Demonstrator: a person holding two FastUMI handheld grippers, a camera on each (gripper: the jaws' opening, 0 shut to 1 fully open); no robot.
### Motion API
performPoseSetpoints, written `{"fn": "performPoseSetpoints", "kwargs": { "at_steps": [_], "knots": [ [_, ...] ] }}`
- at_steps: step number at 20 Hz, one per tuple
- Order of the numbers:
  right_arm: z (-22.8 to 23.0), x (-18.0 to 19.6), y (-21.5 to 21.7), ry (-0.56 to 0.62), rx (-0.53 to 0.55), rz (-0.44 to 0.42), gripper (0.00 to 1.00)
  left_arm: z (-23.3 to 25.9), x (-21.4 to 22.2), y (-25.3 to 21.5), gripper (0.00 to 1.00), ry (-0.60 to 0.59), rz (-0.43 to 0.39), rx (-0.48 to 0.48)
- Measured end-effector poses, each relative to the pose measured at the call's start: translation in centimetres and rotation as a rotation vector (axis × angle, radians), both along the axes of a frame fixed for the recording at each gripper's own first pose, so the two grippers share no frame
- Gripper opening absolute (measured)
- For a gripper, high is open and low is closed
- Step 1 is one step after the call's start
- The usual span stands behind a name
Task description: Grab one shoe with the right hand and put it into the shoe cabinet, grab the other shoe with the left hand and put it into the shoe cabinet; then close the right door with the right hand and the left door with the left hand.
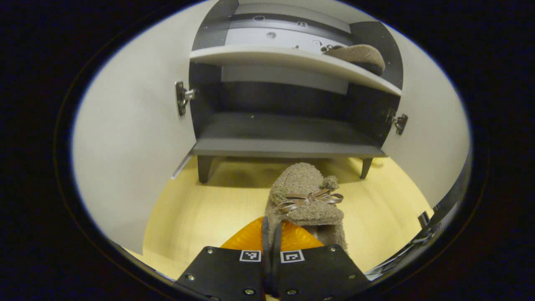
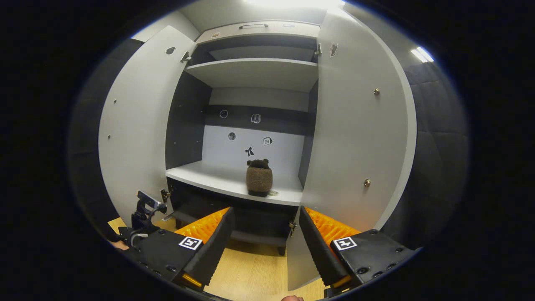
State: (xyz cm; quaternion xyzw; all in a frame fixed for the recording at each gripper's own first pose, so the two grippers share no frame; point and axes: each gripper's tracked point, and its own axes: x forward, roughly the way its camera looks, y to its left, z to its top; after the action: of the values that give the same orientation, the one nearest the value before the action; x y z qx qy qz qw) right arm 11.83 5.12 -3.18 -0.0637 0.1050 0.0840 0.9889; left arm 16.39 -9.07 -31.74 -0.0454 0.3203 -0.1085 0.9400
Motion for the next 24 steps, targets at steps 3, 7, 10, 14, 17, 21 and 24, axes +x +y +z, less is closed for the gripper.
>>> {"fn": "performPoseSetpoints", "kwargs": {
  "at_steps": [3,7,10,14,17,21,24],
  "knots": [
    [-0.3,0.0,-0.5,0.004,0.008,0.004,0.98,3.4,1.3,-0.5,0.02,-0.084,0.013,-0.023],
    [-0.6,-0.4,-1.0,0.016,0.038,0.022,0.98,6.7,2.1,-0.6,0.02,-0.191,0.018,-0.048],
    [-0.7,-0.9,-1.1,0.007,0.052,0.034,0.98,7.4,2.5,-0.4,0.01,-0.252,0.033,-0.066],
    [-0.8,-1.6,-1.0,0.005,0.08,0.053,0.98,7.6,2.8,-0.3,0.01,-0.329,0.051,-0.074],
    [-1.3,-1.9,-1.1,0.016,0.091,0.05,0.98,8.5,2.8,-0.1,0.07,-0.369,0.075,-0.084],
    [-1.7,-2.1,-1.2,0.025,0.103,0.045,0.98,9.7,3.1,0.3,0.01,-0.416,0.108,-0.109],
    [-1.8,-2.3,-1.1,0.024,0.109,0.037,0.98,10.6,3.3,0.5,0.01,-0.456,0.123,-0.129]
  ]
}}
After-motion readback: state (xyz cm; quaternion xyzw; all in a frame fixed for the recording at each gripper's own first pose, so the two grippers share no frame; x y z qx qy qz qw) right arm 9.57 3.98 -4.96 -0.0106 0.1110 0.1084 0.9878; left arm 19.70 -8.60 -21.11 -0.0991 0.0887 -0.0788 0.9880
